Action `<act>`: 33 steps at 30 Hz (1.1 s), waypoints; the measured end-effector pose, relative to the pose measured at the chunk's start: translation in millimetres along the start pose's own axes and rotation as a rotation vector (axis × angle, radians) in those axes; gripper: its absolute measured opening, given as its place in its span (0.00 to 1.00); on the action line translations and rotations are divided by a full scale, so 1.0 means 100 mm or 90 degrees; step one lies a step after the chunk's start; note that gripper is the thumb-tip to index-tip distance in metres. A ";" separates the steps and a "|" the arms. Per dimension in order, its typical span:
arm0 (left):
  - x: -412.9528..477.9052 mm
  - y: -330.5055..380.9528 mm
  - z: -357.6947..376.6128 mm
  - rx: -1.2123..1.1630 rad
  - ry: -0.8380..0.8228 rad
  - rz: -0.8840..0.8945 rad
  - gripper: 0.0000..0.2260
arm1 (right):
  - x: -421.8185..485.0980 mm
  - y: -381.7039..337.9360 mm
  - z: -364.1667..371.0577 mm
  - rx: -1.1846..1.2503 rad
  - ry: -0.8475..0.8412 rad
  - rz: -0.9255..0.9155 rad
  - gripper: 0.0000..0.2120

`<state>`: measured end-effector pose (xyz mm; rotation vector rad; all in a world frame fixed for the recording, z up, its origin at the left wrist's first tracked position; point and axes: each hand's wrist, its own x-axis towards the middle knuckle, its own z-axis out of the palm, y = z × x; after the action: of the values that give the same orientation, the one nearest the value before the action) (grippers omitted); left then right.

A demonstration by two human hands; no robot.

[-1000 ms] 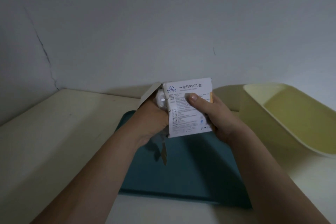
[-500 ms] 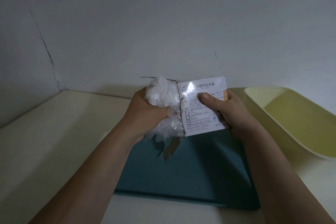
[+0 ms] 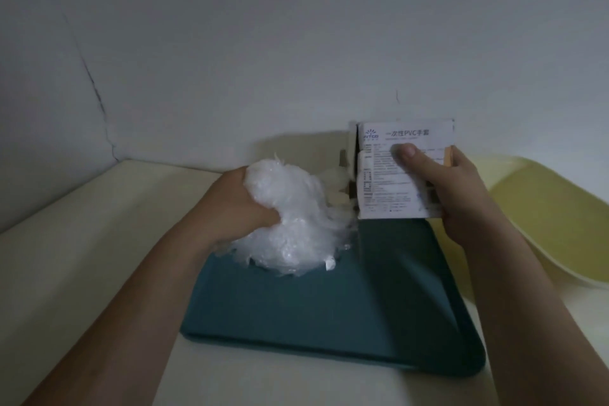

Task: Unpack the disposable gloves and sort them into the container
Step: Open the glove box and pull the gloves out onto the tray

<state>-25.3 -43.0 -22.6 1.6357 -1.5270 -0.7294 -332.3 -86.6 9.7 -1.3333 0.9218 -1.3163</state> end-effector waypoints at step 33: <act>-0.68 0.38 0.16 0.179 -0.233 0.089 0.47 | -0.35 -0.34 0.12 0.192 0.066 -0.068 0.33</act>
<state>-67.7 21.8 -5.5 1.6355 -2.0619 -0.7977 -329.1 -43.8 36.6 -1.1000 0.6946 -1.5507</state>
